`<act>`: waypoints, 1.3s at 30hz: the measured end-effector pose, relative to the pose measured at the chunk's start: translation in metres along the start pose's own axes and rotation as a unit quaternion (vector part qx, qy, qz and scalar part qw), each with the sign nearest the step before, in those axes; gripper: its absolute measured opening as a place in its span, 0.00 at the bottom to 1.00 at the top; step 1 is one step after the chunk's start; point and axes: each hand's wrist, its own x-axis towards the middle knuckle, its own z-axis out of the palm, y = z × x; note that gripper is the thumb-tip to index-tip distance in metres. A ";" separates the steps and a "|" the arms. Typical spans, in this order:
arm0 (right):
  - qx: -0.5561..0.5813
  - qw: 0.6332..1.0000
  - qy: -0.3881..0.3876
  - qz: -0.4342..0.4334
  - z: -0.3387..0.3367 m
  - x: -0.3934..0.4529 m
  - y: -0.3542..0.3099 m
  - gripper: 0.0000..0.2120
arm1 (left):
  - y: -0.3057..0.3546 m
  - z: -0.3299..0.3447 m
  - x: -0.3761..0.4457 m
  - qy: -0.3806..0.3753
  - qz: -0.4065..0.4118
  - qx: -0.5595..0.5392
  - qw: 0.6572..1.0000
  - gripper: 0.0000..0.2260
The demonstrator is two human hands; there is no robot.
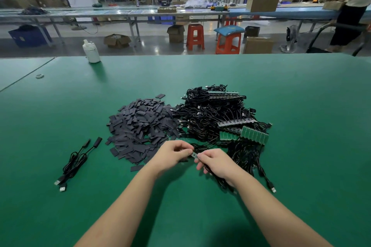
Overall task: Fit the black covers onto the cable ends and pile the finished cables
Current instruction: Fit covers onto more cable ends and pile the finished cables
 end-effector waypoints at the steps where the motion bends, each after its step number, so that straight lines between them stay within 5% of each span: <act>1: -0.003 1.000 -0.003 0.008 0.005 0.001 0.002 0.13 | -0.006 -0.007 0.000 0.020 0.002 0.047 0.999 0.03; 5: 0.053 0.998 -0.001 0.033 0.020 0.008 0.010 0.14 | -0.026 -0.041 -0.004 0.097 -0.007 0.345 0.934 0.03; 8: 0.069 0.997 -0.003 0.042 0.031 0.009 0.018 0.14 | -0.041 -0.059 -0.012 0.053 -0.019 0.447 0.893 0.07; 24: 0.051 0.998 -0.026 0.015 0.036 0.007 0.035 0.10 | -0.050 -0.056 -0.006 0.012 0.000 0.500 0.866 0.23; 33: 0.070 0.997 -0.034 0.021 0.037 0.007 0.036 0.09 | -0.038 -0.048 0.000 0.043 -0.008 0.388 0.920 0.07; 39: 0.145 0.987 -0.058 0.026 0.032 0.010 0.040 0.08 | -0.024 -0.031 -0.008 0.041 -0.015 0.077 0.996 0.08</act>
